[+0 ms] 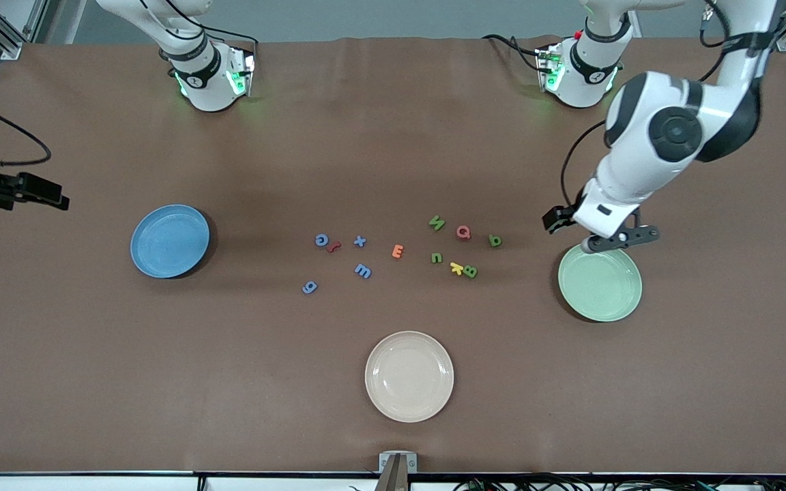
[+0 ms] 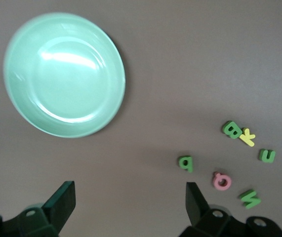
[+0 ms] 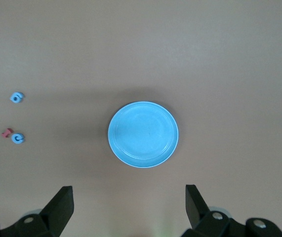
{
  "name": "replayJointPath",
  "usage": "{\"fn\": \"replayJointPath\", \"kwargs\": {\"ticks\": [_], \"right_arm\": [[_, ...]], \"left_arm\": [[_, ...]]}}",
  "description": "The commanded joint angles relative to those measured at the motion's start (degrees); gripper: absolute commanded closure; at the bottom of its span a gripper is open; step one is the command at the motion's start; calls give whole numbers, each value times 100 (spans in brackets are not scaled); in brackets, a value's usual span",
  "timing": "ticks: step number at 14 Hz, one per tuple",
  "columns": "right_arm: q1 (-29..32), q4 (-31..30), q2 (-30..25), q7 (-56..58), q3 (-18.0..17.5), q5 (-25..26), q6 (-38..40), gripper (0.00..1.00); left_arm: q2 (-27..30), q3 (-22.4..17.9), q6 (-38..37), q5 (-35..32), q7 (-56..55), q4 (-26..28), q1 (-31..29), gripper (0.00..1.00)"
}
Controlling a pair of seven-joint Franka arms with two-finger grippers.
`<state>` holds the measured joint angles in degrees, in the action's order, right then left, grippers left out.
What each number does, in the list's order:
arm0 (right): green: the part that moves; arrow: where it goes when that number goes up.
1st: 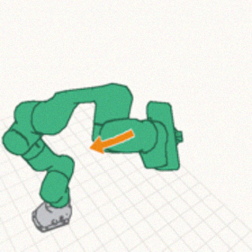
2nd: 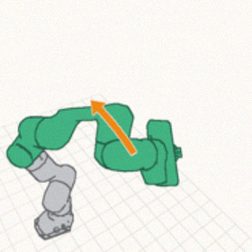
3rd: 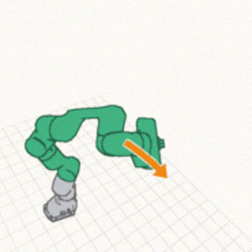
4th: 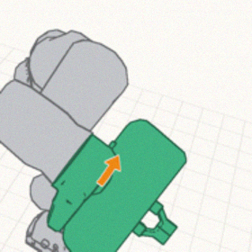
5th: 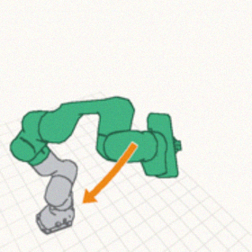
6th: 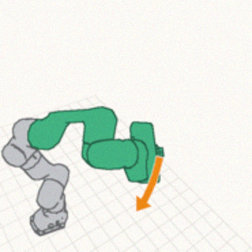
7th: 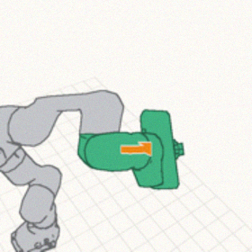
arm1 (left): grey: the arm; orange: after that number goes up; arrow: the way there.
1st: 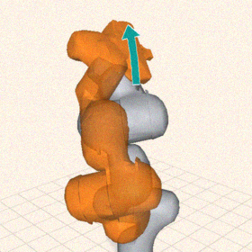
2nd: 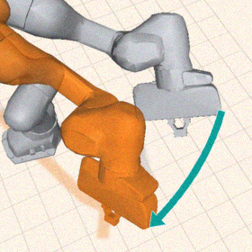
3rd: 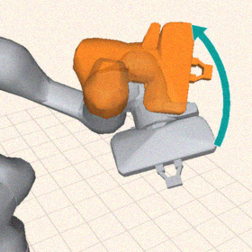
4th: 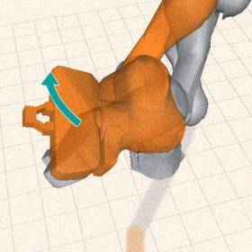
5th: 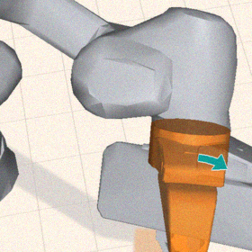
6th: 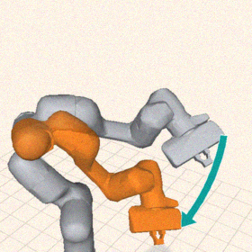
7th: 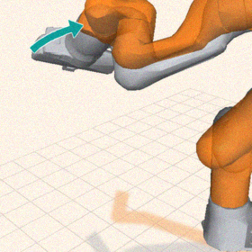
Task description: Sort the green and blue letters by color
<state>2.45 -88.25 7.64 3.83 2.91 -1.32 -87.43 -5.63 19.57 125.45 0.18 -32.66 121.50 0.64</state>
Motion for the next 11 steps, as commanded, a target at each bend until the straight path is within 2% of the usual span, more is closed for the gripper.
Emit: {"fn": "replayJointPath", "kwargs": {"ticks": [1, 3, 6, 11], "right_arm": [[45, 125, 343, -22, -80, 44, -98, 0], [-42, -147, 361, -66, -98, -165, -370, 0], [-612, -411, 361, -1363, -98, -351, -721, 0], [-1580, -974, 361, -3244, -89, -272, -1635, 0]], "left_arm": [[-375, 274, 619, 0, -896, 181, 32, 10], [-867, 275, 761, -17, -1643, 155, 330, 24], [-1325, 275, 1208, -18, -2243, 164, 498, 29], [-1976, 249, 1711, -26, -2333, 137, 551, 36]]}}
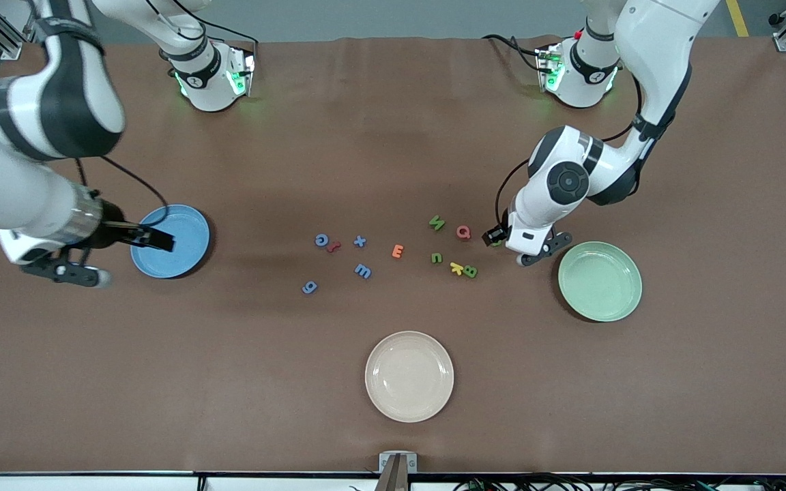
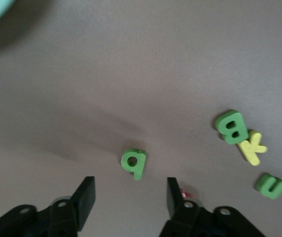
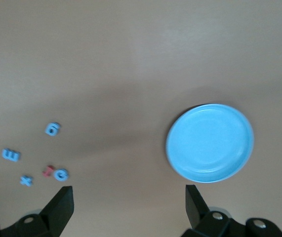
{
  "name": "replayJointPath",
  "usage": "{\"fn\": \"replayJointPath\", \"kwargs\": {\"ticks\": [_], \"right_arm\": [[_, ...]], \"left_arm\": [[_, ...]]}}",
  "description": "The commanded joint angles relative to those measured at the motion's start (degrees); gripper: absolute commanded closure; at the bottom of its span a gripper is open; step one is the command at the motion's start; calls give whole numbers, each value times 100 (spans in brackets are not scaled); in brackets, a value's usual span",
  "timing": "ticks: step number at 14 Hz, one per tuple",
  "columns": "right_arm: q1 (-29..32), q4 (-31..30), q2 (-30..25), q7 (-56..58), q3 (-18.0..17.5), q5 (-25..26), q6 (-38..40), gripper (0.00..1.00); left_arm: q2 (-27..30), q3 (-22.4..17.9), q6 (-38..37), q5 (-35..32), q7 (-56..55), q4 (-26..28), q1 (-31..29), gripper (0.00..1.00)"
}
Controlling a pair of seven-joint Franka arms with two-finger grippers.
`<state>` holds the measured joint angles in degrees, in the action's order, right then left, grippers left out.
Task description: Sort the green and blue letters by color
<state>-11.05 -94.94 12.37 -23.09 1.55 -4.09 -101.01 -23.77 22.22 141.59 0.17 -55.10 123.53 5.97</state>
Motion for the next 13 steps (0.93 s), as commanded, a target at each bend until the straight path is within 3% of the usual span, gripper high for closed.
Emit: {"fn": "replayJointPath", "kwargs": {"ticks": [1, 4, 6, 10, 13], "right_arm": [[-413, -401, -112, -1070, 48, 5, -374, 0], [-897, -682, -103, -2400, 48, 14, -646, 0], [-1205, -1269, -155, -2778, 48, 5, -1277, 0], [-1951, -2325, -191, -2728, 47, 14, -2631, 0], [-2182, -2538, -51, -1791, 39, 14, -3091, 0]], "left_arm": [[-206, -16, 106, -26, -88, -75, 26, 36], [-338, -16, 106, -61, -88, -84, 35, 38], [-408, -16, 132, -53, -88, -110, 27, 40], [-505, -43, 237, -61, -88, -154, 35, 47], [-576, -51, 237, -70, -88, -207, 35, 49]]}}
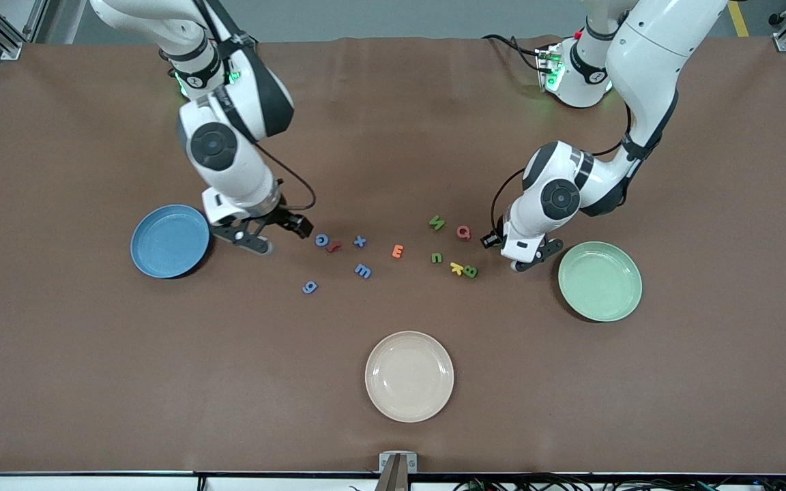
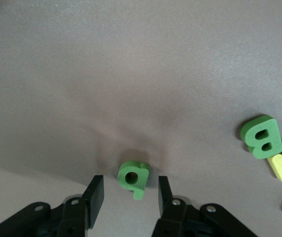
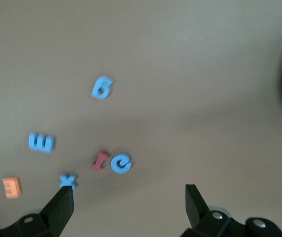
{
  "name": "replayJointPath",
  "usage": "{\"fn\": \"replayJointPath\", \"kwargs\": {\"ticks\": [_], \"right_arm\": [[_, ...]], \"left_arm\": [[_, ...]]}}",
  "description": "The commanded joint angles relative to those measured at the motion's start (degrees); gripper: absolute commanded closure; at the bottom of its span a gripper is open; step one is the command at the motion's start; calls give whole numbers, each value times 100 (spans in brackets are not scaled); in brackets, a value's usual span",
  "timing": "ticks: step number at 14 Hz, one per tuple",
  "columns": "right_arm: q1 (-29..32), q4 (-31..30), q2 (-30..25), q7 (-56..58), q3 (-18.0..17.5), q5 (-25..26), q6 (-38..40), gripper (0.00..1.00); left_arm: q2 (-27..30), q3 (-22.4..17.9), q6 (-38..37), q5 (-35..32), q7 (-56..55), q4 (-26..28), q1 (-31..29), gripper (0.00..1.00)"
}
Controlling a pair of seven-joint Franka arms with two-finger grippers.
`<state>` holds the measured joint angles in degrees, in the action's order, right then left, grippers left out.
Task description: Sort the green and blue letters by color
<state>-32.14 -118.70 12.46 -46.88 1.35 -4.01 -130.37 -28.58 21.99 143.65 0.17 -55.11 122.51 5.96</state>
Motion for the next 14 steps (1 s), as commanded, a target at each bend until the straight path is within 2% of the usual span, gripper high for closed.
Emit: {"fn": "replayJointPath", "kwargs": {"ticks": [1, 3, 4, 6, 7, 9, 11, 14], "right_arm": [[-74, -171, 1, 758, 50, 6, -190, 0], [-275, -189, 177, 829, 58, 6, -366, 0], [-328, -206, 273, 838, 58, 6, -480, 0], [-381, -277, 545, 1030, 58, 6, -813, 5], [-425, -320, 660, 1101, 58, 6, -936, 11], [-513, -417, 862, 1111, 58, 6, -1288, 16], [-522, -453, 1047, 1137, 58, 6, -1412, 17], [-531, -453, 1179, 1216, 58, 6, -1430, 17]], "left_arm": [[-104, -29, 32, -139, -87, -105, 29, 51], [-130, -46, 40, -219, -87, -105, 11, 58], [-148, -46, 40, -228, -87, -105, 11, 67], [-148, -46, 40, -228, -87, -113, 11, 94], [-140, -46, 40, -228, -87, -105, 11, 100], [-78, -46, 32, -237, -87, -105, -15, 100], [237, -37, -73, -263, -87, -87, -129, 100], [677, -37, -766, -263, -52, -367, -366, 100]]}}
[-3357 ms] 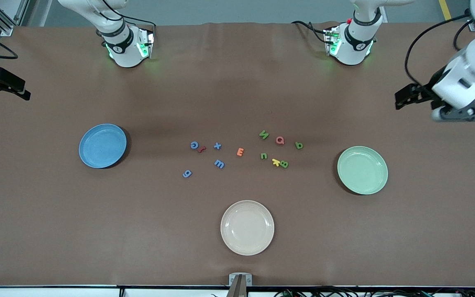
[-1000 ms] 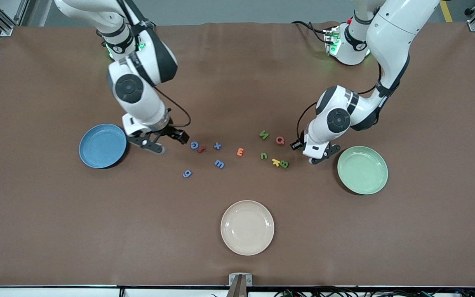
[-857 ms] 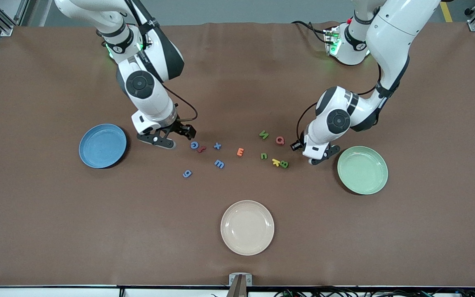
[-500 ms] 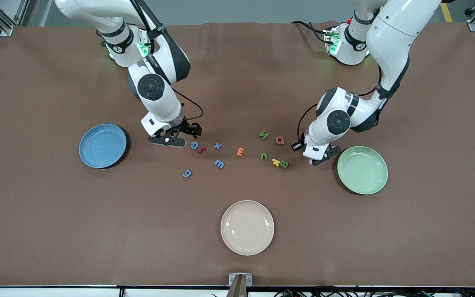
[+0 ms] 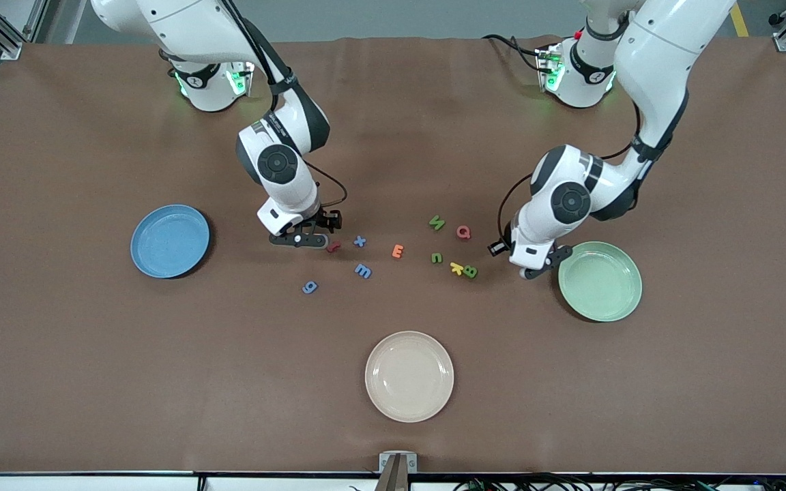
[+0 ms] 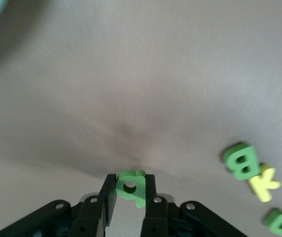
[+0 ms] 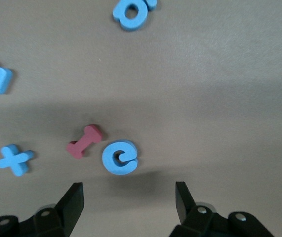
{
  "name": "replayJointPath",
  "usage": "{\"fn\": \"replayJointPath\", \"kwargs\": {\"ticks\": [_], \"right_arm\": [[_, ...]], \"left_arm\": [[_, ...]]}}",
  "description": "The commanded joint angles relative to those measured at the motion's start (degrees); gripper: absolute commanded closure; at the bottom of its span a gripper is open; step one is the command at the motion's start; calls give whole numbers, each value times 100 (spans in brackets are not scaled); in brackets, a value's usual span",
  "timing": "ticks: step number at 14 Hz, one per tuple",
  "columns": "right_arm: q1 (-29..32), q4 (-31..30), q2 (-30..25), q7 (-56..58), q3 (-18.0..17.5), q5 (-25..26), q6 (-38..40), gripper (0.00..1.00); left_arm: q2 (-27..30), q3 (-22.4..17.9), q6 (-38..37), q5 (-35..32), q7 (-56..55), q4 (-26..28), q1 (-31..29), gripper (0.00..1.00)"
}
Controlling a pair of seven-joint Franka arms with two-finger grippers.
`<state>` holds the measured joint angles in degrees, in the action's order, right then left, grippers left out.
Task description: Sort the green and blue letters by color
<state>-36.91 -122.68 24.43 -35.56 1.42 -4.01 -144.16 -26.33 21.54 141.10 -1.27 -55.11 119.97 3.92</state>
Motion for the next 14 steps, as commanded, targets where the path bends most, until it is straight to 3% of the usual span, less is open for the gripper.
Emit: {"fn": "replayJointPath", "kwargs": {"ticks": [1, 3, 7, 10, 14], "right_arm": [[-62, -45, 35, 84, 51, 6, -77, 18], [-71, -37, 140, 84, 51, 15, -244, 19], [-88, -1, 308, 93, 51, 23, -464, 21], [-71, 16, 308, 155, 60, 23, -499, 26], [-45, 16, 308, 172, 60, 23, -622, 34]], "left_arm": [[523, 8, -731, -128, 9, -253, -259, 100], [541, 0, -969, -137, 227, -474, -557, 100], [524, 0, -979, -137, 1534, -492, -1540, 100], [270, -9, -935, -154, 2109, -483, -1964, 100], [14, -27, -909, -954, 2118, -483, -2377, 98]]}}
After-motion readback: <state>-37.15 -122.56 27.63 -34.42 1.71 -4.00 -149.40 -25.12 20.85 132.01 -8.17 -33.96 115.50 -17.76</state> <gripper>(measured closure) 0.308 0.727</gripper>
